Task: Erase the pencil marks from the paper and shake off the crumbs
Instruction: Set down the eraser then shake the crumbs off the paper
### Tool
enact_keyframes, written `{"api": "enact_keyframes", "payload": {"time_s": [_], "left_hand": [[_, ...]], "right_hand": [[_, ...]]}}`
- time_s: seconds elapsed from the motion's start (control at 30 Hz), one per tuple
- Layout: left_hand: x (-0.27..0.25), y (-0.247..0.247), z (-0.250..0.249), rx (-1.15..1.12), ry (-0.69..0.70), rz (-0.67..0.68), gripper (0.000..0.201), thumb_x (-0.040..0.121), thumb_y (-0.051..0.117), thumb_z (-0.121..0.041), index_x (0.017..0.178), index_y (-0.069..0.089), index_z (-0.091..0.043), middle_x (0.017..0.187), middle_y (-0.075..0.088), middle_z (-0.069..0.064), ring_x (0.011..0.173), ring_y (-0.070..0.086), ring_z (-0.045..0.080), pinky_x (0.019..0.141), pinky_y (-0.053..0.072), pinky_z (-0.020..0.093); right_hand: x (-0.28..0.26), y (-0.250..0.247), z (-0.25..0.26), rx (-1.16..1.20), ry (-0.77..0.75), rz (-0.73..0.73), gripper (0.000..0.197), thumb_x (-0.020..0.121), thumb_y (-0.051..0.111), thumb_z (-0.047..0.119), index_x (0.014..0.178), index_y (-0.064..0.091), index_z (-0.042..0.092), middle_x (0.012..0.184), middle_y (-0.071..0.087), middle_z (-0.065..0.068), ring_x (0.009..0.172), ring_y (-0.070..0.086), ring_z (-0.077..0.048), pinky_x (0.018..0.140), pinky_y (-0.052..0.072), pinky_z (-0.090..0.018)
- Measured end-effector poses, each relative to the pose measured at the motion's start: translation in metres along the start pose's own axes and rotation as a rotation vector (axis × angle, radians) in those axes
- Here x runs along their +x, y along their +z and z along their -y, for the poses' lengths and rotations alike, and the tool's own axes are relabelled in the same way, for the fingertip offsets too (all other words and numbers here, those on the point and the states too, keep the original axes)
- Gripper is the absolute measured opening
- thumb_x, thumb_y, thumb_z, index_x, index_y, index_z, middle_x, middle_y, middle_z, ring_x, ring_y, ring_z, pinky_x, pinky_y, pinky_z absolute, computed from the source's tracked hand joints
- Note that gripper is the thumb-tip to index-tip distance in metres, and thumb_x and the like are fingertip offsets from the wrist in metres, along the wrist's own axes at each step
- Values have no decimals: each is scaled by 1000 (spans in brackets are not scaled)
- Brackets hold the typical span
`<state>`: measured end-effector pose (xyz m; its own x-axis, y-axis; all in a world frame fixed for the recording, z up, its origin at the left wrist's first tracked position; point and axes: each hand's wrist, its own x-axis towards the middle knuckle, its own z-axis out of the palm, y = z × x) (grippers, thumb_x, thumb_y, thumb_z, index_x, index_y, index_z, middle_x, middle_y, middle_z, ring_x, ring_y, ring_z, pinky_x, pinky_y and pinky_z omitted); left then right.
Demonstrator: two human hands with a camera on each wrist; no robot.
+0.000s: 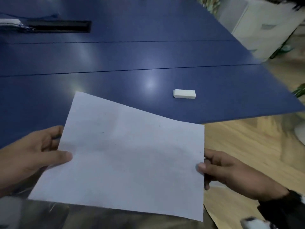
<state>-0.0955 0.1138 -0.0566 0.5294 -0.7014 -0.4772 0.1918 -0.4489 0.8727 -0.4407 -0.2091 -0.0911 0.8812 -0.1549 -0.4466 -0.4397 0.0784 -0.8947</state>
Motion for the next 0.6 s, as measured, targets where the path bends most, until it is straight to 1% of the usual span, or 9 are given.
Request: {"api": "enact_keyframes", "payload": {"time_s": [0.07,0.13,0.2,0.27,0.3,0.37,0.43,0.53,0.6], "left_hand": [[-10,29,6,-13,25,62,63,65,82,6,118,77,-28,122,76,16,106,75,43,79,65,52],[-15,60,9,-6,59,140,58,68,82,1,115,78,-33,122,77,13,107,75,39,78,66,44],[-14,87,12,7,50,222,53,80,83,7,118,78,-30,123,77,8,111,75,33,83,64,38],[-5,111,15,35,-19,336,42,89,72,-1,126,74,-21,127,76,3,116,73,27,95,61,39],[1,121,18,64,-51,401,40,94,70,-5,131,69,-19,130,74,1,119,72,25,101,58,41],[19,139,26,116,-108,458,40,100,68,-10,139,62,-19,134,72,0,124,69,25,111,50,50],[37,158,33,131,-136,450,38,102,61,-1,137,64,-12,132,73,6,122,70,30,112,47,56],[68,180,35,178,-155,398,34,97,61,8,129,69,-2,123,76,11,115,73,31,106,53,48],[92,189,38,237,-167,409,37,86,70,-1,123,72,-1,121,77,14,115,72,35,105,53,47]], "right_hand": [[-17,-11,-10,-2,12,-37,32,108,51,17,137,64,16,117,65,-34,90,58,-36,78,49,-39],[-34,-25,-19,0,45,-87,35,108,50,18,140,64,21,124,66,-31,96,59,-42,81,48,-43],[-50,-43,-29,13,93,-110,37,108,50,18,143,62,23,133,67,-24,110,60,-56,89,46,-56],[-63,-58,-41,29,133,-123,38,108,49,17,144,61,23,139,66,-19,125,55,-58,100,41,-72],[-67,-64,-49,46,150,-135,38,108,49,17,144,61,23,140,66,-17,128,55,-55,106,37,-74],[-70,-73,-68,122,191,-207,38,108,51,16,143,63,23,140,67,-13,131,58,-47,114,34,-71],[-67,-81,-91,225,225,-297,36,107,53,14,141,64,20,139,69,-11,130,63,-38,117,38,-64],[-51,-90,-128,322,259,-343,36,107,54,13,142,62,17,139,69,-8,128,66,-32,116,43,-57],[-35,-95,-153,363,289,-366,35,108,54,13,141,63,17,139,69,-7,128,66,-30,115,45,-54]]}}
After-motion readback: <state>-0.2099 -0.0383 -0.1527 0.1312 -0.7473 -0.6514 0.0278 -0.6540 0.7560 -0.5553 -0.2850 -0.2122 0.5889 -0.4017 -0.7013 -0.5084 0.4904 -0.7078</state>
